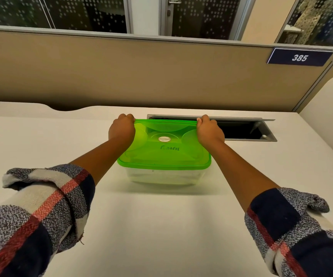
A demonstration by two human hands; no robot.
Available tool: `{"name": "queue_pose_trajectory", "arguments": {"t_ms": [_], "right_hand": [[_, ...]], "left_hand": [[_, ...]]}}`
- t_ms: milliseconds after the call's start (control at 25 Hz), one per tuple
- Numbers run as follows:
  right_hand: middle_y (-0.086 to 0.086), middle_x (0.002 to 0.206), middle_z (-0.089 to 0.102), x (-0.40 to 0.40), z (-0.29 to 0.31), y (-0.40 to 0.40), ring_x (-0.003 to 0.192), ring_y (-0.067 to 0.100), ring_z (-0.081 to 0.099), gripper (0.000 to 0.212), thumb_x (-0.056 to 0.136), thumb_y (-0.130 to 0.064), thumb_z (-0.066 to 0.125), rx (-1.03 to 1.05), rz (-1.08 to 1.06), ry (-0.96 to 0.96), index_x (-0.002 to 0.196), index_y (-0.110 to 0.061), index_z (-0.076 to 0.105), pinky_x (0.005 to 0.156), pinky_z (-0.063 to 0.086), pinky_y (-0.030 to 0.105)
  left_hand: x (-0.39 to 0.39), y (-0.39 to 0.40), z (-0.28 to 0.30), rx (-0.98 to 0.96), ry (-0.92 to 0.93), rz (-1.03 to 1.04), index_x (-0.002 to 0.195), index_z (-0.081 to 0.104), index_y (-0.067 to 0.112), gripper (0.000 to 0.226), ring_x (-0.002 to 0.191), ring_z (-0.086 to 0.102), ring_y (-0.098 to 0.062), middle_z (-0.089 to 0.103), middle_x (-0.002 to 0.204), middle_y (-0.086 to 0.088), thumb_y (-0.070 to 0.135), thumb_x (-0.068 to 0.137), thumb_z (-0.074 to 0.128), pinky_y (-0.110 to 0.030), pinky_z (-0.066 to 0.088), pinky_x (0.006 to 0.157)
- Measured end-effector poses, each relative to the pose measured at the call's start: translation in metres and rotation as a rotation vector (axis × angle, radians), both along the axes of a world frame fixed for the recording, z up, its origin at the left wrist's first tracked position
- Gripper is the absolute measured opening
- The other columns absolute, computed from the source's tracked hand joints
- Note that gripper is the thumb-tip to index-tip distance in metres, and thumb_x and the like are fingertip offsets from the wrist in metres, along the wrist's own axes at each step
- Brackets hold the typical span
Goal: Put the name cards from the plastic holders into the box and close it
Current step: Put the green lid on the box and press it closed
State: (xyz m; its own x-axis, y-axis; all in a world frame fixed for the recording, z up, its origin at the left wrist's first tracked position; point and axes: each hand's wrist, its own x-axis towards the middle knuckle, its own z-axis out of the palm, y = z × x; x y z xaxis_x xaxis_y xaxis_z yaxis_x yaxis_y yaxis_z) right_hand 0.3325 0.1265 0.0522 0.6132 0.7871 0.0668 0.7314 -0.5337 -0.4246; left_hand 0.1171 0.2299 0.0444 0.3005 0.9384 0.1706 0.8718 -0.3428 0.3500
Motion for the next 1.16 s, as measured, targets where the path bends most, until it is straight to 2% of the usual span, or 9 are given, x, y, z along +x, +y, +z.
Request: {"name": "queue_pose_trajectory", "arguments": {"t_ms": [120,240,360,440,600,680,840,1040,1160], "right_hand": [[0.025,0.122,0.051,0.0,0.001,0.0,0.104,0.044,0.056,0.039,0.102,-0.029,0.021,0.015,0.0,-0.033,0.123,-0.003,0.042,0.076,0.045,0.043],[0.026,0.12,0.056,0.001,0.0,0.003,0.107,0.042,0.056,0.04,0.101,-0.031,0.02,-0.02,-0.022,0.044,0.123,-0.004,0.039,0.075,0.042,0.041],[0.025,0.132,0.05,0.006,0.0,0.006,0.121,0.039,0.047,0.054,0.099,-0.04,0.016,-0.08,-0.048,0.252,0.13,-0.003,0.041,0.095,0.039,0.043],[0.024,0.135,0.048,0.01,-0.001,0.006,0.123,0.038,0.045,0.064,0.096,-0.051,0.019,-0.086,-0.054,0.377,0.132,-0.002,0.039,0.1,0.037,0.043],[0.012,0.1,0.053,0.015,0.002,0.001,0.091,0.026,0.053,0.079,0.085,-0.071,0.025,-0.129,-0.081,0.771,0.125,-0.007,0.046,0.095,0.048,0.044],[0.011,0.098,0.053,0.019,0.0,0.001,0.09,0.025,0.053,0.076,0.084,-0.072,0.027,-0.126,-0.081,0.847,0.121,-0.009,0.049,0.099,0.047,0.045],[0.015,0.126,0.054,0.022,-0.008,0.004,0.109,0.03,0.054,0.063,0.091,-0.061,0.026,-0.064,-0.061,0.789,0.128,-0.013,0.043,0.093,0.045,0.044],[0.019,0.125,0.055,0.022,-0.011,0.01,0.112,0.035,0.054,0.069,0.091,-0.061,0.026,-0.061,-0.091,0.695,0.128,-0.005,0.045,0.095,0.046,0.045],[0.023,0.123,0.056,0.021,-0.014,0.01,0.111,0.037,0.053,0.07,0.093,-0.057,0.025,-0.064,-0.06,0.503,0.12,0.003,0.051,0.082,0.04,0.037]], "left_hand": [[0.001,-0.001,-0.001,0.076,-0.001,-0.052,0.115,0.058,-0.001,0.037,0.103,0.053,-0.045,0.055,0.113,-0.027,0.023,0.098,0.035,-0.045,0.046,0.081],[0.002,0.001,-0.002,0.058,0.019,-0.075,0.116,0.057,0.001,0.04,0.103,0.054,-0.046,0.055,0.114,-0.026,0.027,0.099,0.032,-0.045,0.046,0.082],[0.002,0.004,-0.003,0.033,0.015,-0.081,0.117,0.054,0.0,0.041,0.103,0.054,-0.046,0.053,0.116,-0.027,0.027,0.1,0.028,-0.046,0.045,0.083],[0.002,0.006,-0.005,0.014,0.016,-0.075,0.117,0.051,-0.001,0.041,0.104,0.054,-0.046,0.052,0.118,-0.028,0.027,0.1,0.026,-0.046,0.044,0.084],[0.002,0.011,-0.005,-0.045,-0.002,-0.072,0.115,0.047,-0.005,0.041,0.102,0.053,-0.047,0.053,0.116,-0.031,0.026,0.101,0.023,-0.047,0.044,0.081],[0.003,0.015,-0.005,-0.069,-0.017,-0.082,0.114,0.046,-0.006,0.041,0.101,0.054,-0.047,0.055,0.113,-0.033,0.025,0.101,0.022,-0.046,0.043,0.079],[0.006,0.017,-0.005,-0.087,-0.022,-0.066,0.115,0.045,-0.008,0.042,0.102,0.054,-0.047,0.057,0.112,-0.034,0.024,0.101,0.022,-0.046,0.042,0.079],[0.005,0.014,-0.007,-0.04,-0.063,0.01,0.111,0.049,-0.009,0.041,0.104,0.053,-0.047,0.058,0.111,-0.034,0.023,0.1,0.025,-0.046,0.042,0.081],[0.002,0.013,-0.002,-0.084,-0.098,0.067,0.111,0.049,-0.009,0.044,0.107,0.052,-0.046,0.058,0.113,-0.033,0.028,0.099,0.028,-0.047,0.043,0.083]]}}
